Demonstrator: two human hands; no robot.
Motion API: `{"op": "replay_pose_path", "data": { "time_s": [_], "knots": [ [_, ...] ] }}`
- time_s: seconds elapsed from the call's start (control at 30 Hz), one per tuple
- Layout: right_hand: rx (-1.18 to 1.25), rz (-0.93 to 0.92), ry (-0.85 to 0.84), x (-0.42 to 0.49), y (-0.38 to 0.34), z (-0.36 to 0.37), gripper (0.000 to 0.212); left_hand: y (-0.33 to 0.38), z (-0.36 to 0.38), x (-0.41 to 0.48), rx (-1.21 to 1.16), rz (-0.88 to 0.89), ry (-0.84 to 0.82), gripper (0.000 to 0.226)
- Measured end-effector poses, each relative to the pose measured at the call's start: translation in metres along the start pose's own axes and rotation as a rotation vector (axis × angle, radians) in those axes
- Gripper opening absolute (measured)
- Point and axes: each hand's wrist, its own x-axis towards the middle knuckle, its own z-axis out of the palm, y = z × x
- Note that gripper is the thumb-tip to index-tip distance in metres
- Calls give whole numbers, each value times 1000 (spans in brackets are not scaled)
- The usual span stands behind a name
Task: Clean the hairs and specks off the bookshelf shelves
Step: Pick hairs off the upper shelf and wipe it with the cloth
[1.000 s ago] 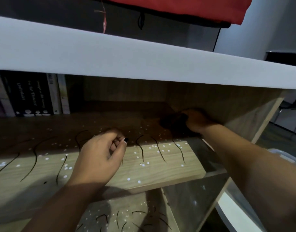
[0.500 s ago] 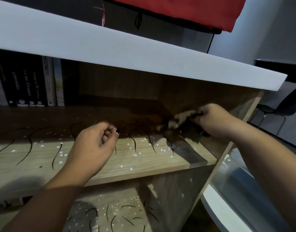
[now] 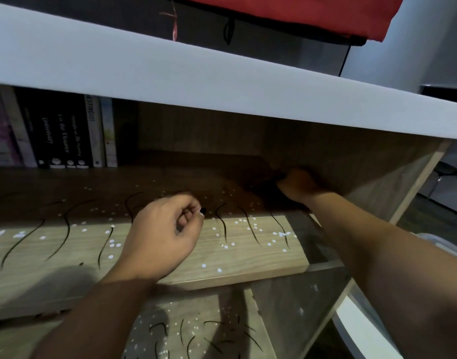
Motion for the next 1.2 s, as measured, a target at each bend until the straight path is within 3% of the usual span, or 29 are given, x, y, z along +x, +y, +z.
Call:
{"op": "replay_pose_path", "data": {
  "time_s": [0.23, 0.33, 0.4, 0.57, 0.77, 0.9, 1.0, 1.13, 1.2],
  "knots": [
    [228, -6, -92, -28, -1, 2, 38, 0, 1, 1, 53, -3, 27, 15],
    [408, -5, -153, -68, -3, -2, 23, 0, 2, 1, 62, -24, 22, 17],
    [487, -76, -192, -96, -1, -6, 12, -1, 2, 2, 54, -39, 15, 19],
    [585, -242, -229, -159, 4, -15, 19, 1, 2, 2, 49, -67, 4, 20],
    [836, -148, -138, -194, 4, -20, 24, 3, 0, 0, 18, -96, 3, 13],
    [1000, -52, 17, -180, -1, -34, 12, 2, 1, 0, -10, -114, 9, 10],
    [1105, 16, 121, -157, -1, -42, 26, 0, 2, 1, -35, -122, 24, 10],
    [1073, 7, 157, -135, -4, -36, 16, 1, 2, 2, -27, -124, 25, 10],
    [929, -31, 116, -130, -2, -24, 14, 2, 2, 2, -24, -127, 26, 9]
  ]
}}
